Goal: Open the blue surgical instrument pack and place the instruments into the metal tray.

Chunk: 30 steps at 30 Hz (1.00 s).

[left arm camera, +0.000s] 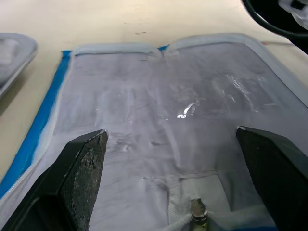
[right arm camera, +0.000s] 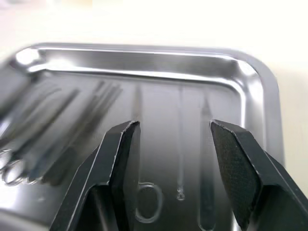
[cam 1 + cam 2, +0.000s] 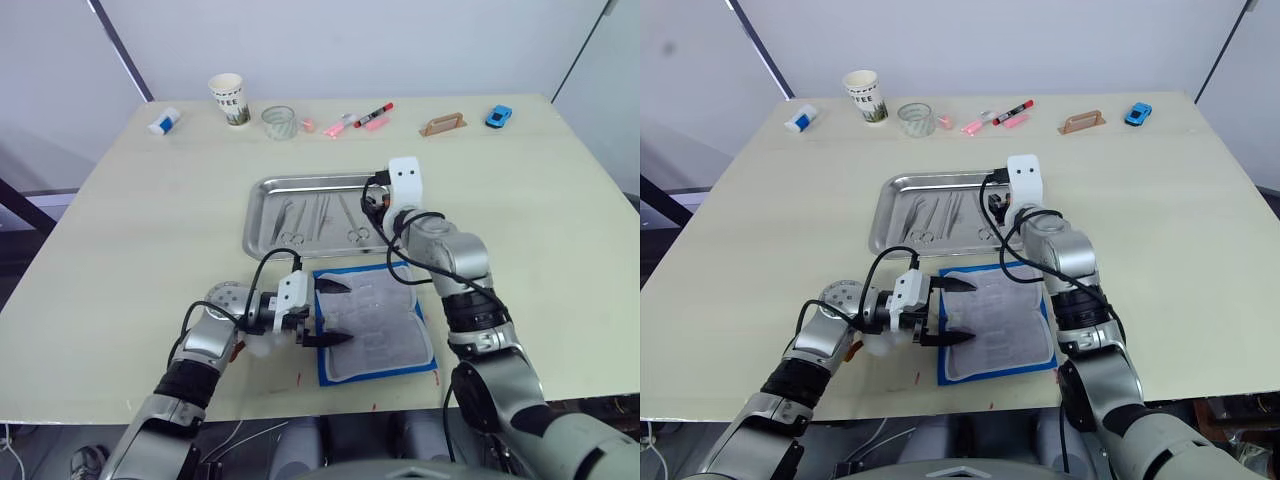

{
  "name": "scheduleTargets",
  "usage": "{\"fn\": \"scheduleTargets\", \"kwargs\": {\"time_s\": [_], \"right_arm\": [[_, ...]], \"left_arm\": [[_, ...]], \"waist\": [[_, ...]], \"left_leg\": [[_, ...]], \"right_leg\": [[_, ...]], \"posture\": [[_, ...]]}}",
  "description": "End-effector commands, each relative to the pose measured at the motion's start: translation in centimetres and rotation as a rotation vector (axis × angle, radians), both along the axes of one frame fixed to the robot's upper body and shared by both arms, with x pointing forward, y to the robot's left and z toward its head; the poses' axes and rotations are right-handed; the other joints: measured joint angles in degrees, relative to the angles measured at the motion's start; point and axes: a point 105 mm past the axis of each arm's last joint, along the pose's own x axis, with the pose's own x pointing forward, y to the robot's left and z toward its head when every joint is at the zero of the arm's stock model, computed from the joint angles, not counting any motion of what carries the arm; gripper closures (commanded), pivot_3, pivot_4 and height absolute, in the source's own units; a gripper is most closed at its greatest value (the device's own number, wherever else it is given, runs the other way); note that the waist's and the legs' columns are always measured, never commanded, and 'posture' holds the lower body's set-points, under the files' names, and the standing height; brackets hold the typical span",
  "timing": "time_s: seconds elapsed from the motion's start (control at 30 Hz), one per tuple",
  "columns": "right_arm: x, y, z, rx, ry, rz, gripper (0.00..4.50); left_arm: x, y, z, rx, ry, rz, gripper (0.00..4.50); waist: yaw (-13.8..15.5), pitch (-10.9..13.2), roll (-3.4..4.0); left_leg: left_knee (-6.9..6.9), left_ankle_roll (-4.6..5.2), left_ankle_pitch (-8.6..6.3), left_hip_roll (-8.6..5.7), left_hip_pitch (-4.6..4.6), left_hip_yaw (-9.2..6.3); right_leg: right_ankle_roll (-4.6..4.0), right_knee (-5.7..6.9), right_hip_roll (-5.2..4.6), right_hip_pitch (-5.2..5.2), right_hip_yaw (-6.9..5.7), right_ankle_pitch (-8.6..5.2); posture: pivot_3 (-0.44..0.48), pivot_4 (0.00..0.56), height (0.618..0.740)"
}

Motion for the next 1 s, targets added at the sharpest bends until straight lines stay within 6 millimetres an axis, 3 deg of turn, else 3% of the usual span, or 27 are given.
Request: {"fn": "scheduleTargets", "kwargs": {"time_s": [0.03,0.17,0.33,0.43,0.5,0.73,0.87,1.0], "right_arm": [[-2.1,0.6,3.8,0.074,-0.243,0.136,1.95],[-4.3,-1.4,4.3,0.090,-0.388,0.235,1.95],[-7.4,-3.6,4.3,0.176,-0.387,0.425,1.95],[-9.4,-5.5,3.0,0.127,-0.355,0.536,1.17],[-10.4,-6.8,2.2,0.071,-0.336,0.584,0.14],[-15.6,-13.4,-0.6,-0.046,-0.225,0.696,0.06],[-17.4,-16.3,-1.6,-0.074,-0.180,0.664,0.06],[-19.4,-20.5,-2.6,-0.096,-0.115,0.537,0.06]], "left_arm": [[-0.5,-0.1,0.2,-0.104,0.053,0.044,0.00],[-0.2,0.7,3.4,-0.228,0.026,0.104,0.00],[-0.4,2.0,6.1,-0.302,0.066,0.176,0.00],[-0.8,2.8,7.7,-0.348,0.118,0.231,0.00],[-1.3,3.3,8.2,-0.355,0.154,0.255,0.00],[-4.0,8.3,7.9,-0.325,0.261,0.421,0.00],[-5.3,10.8,7.1,-0.281,0.287,0.507,0.00],[-6.6,15.0,6.0,-0.225,0.294,0.655,0.00]], "waist": [[-0.1,0.0,0.01],[0.0,0.2,-0.26],[0.0,0.8,-0.74],[0.2,0.8,-0.85],[0.3,0.9,-0.93],[0.5,1.1,-1.07],[0.6,1.2,-1.11],[1.1,1.3,-1.19]], "left_leg": [[0.00,0.00,0.00,0.01,0.00,0.00],[0.00,0.00,0.00,0.02,-0.08,-0.03],[0.01,-0.01,0.00,0.04,-0.18,-0.14],[0.01,-0.01,0.00,0.04,-0.20,-0.22],[0.01,-0.01,-0.01,0.02,-0.23,-0.25],[-0.01,-0.02,-0.01,-0.02,-0.19,-0.25],[0.02,-0.02,-0.01,-0.03,-0.05,-0.20],[0.02,-0.03,-0.01,-0.04,0.03,-0.15]], "right_leg": [[0.01,-0.01,0.00,0.00,0.01,0.00],[0.04,-0.09,-0.02,-0.01,-0.05,-0.02],[0.09,-0.14,-0.09,-0.01,-0.16,-0.04],[0.08,-0.17,-0.14,0.00,-0.25,-0.04],[0.09,-0.21,-0.22,0.01,-0.31,-0.04],[0.11,-0.25,-0.29,0.03,-0.36,-0.06],[0.09,-0.22,-0.34,0.14,-0.33,-0.07],[-0.08,-0.29,-0.55,0.23,-0.34,-0.19]], "posture": [[0.000,0.150,0.740],[0.000,0.150,0.740],[0.000,0.150,0.740],[0.000,0.150,0.740],[0.000,0.150,0.740],[0.000,0.150,0.740],[0.000,0.150,0.740],[0.000,0.150,0.740]]}}
